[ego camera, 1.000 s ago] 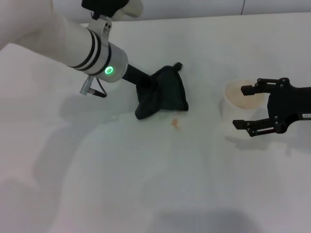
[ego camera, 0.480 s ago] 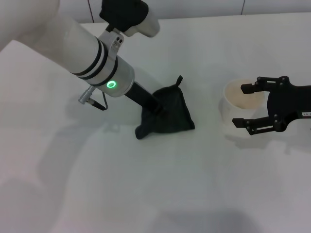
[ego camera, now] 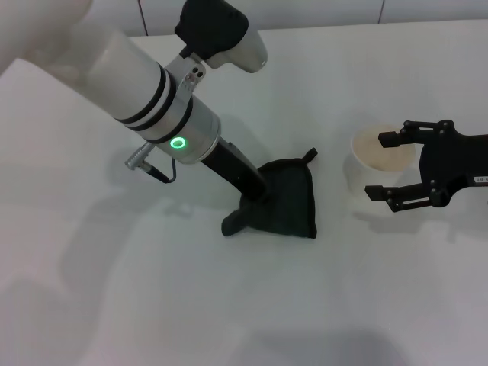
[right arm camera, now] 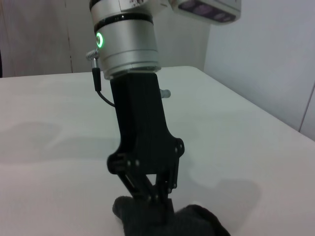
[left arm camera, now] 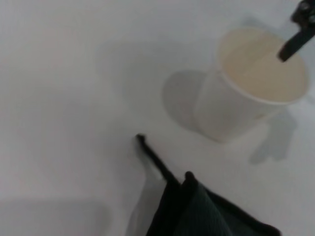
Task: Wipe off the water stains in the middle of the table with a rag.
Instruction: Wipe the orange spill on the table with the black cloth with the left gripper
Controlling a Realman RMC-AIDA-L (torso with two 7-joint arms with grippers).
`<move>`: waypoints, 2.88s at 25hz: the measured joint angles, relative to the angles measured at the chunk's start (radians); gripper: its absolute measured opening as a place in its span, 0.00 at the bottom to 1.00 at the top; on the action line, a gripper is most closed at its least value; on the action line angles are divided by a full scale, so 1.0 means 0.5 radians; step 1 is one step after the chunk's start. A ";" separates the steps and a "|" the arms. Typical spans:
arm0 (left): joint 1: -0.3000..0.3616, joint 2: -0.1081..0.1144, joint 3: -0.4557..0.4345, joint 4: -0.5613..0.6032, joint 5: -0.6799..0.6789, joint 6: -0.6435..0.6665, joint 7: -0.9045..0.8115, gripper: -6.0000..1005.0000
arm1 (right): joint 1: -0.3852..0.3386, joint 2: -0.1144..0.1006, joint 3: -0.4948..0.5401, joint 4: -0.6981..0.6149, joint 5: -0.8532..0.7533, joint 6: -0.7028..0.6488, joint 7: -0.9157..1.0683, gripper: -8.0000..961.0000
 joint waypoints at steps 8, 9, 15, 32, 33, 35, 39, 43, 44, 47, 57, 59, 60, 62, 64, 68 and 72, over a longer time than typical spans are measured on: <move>-0.014 0.002 0.006 -0.092 0.179 -0.193 -0.239 0.09 | 0.002 0.000 -0.003 0.000 0.007 0.000 0.000 0.91; -0.015 0.002 0.003 -0.095 0.194 -0.210 -0.270 0.09 | 0.001 0.000 -0.004 0.000 0.012 0.000 0.000 0.91; -0.007 0.011 -0.018 -0.097 0.311 -0.348 -0.505 0.09 | -0.008 0.000 -0.006 0.000 0.021 0.000 -0.002 0.91; 0.007 0.008 -0.098 -0.074 0.413 -0.540 -0.627 0.10 | -0.022 0.000 0.000 0.000 0.022 -0.007 -0.002 0.91; 0.005 0.007 -0.097 -0.074 0.387 -0.540 -0.584 0.10 | -0.022 0.000 0.000 0.000 0.022 -0.006 -0.003 0.91; 0.000 0.006 -0.090 -0.072 0.325 -0.536 -0.493 0.10 | -0.022 0.000 0.000 0.000 0.022 -0.004 -0.006 0.91; -0.023 0.003 -0.079 -0.072 0.196 -0.485 -0.286 0.10 | -0.020 0.000 0.000 0.000 0.022 -0.001 -0.008 0.91; -0.043 0.002 -0.079 -0.072 0.092 -0.422 -0.125 0.10 | -0.013 0.000 0.000 0.000 0.022 0.002 -0.008 0.91; -0.047 0.001 -0.078 -0.073 0.087 -0.412 -0.104 0.11 | -0.012 0.000 0.000 0.000 0.022 0.005 -0.008 0.91; -0.056 -0.004 -0.074 -0.078 0.082 -0.355 -0.032 0.11 | -0.009 0.000 0.000 0.000 0.022 0.016 -0.009 0.91; -0.057 0.003 0.079 -0.070 -0.013 -0.139 0.046 0.11 | -0.007 0.000 0.000 0.000 0.022 0.024 -0.009 0.91; -0.056 0.005 0.069 -0.069 0.012 -0.132 -0.009 0.11 | -0.010 0.000 0.000 0.000 0.022 0.024 -0.008 0.91; -0.056 0.007 0.059 -0.069 0.029 -0.132 -0.037 0.11 | -0.012 0.000 0.000 0.000 0.022 0.024 -0.007 0.91; -0.055 0.010 0.027 -0.069 0.092 -0.127 -0.111 0.11 | -0.014 0.000 0.000 0.000 0.022 0.024 -0.005 0.91; -0.055 0.011 0.000 -0.068 0.145 -0.113 -0.171 0.11 | -0.016 -0.001 0.000 0.000 0.022 0.024 -0.004 0.91; -0.057 0.011 -0.017 -0.040 0.227 -0.051 -0.299 0.11 | -0.019 -0.002 0.000 -0.005 0.022 0.024 -0.002 0.91; -0.056 0.013 -0.019 0.054 0.375 0.058 -0.468 0.12 | -0.019 -0.004 0.002 -0.006 0.022 0.024 0.000 0.91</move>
